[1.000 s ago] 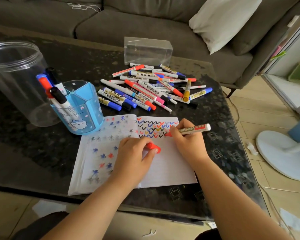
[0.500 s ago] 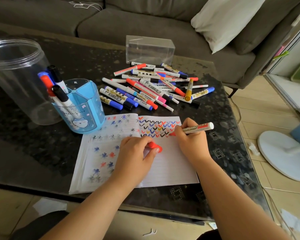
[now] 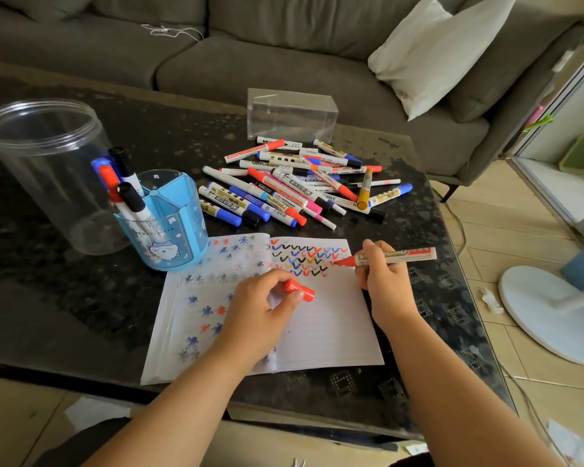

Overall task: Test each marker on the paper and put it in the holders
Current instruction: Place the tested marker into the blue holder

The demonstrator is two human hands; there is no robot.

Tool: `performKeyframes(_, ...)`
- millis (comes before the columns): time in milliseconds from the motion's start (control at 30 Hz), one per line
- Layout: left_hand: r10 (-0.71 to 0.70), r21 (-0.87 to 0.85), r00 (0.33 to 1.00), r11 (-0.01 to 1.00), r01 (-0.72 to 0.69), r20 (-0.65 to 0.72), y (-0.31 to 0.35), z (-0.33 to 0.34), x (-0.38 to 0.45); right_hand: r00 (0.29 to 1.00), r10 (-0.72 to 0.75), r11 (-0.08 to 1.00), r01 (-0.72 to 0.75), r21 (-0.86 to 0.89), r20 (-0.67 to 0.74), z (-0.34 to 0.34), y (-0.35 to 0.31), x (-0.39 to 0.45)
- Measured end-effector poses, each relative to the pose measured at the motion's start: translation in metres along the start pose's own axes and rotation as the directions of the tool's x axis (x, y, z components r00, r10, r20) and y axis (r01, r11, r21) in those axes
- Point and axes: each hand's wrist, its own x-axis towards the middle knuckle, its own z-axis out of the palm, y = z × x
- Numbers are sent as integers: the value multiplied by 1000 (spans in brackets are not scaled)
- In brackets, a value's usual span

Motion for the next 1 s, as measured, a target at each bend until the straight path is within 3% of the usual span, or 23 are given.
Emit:
performKeyframes(100,-142,-131,987,980,152,80,7,-8,0,993,120,993,-120,7,-18,0,-11,-9)
performKeyframes(233,-331,-363,939,866,343,96,23,-27,-10,994,57,989,-68,128,91,-6,-32,-46)
performKeyframes(367,-292,-465,949,829,311,116,48,-43,-45,976,-117,986,92,136,183,-14,-51,-97)
performKeyframes(500,-232,-542,964,797,265,131,67,-51,-78,960,-193,973,160,167,203,-16,-64,-136)
performKeyframes(733,-77,-523,982,838,157,172,87,-64,-114,927,-270,960,241,140,261,-18,-73,-171)
performKeyframes(867,37,-298,969,954,39,243,91,-67,-131,894,-268,961,272,39,359,-24,-70,-188)
performKeyframes(1000,44,-116,959,993,-12,279,86,-67,-143,929,-218,976,215,44,300,-28,-61,-200)
